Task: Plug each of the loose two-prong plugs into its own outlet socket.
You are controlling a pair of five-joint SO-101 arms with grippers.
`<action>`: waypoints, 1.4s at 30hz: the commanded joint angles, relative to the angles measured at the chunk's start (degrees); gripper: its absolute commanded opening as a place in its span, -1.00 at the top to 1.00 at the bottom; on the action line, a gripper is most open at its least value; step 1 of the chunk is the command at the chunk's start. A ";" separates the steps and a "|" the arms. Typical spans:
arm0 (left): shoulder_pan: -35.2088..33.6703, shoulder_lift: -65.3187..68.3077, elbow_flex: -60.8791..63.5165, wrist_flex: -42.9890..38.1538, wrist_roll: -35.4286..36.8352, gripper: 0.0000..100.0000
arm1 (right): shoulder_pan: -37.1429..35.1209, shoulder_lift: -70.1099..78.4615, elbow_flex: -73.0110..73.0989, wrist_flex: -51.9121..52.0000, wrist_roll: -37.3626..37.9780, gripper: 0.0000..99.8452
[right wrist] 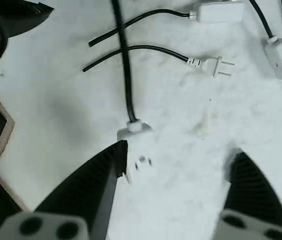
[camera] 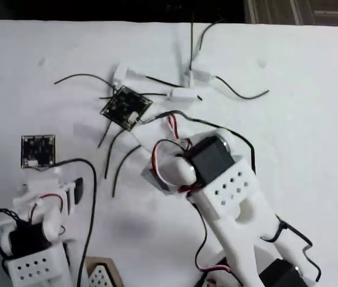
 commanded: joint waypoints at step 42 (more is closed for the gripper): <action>23.16 39.87 -18.29 -8.35 -48.18 0.46 | 34.07 -29.41 44.48 -19.82 -0.79 0.38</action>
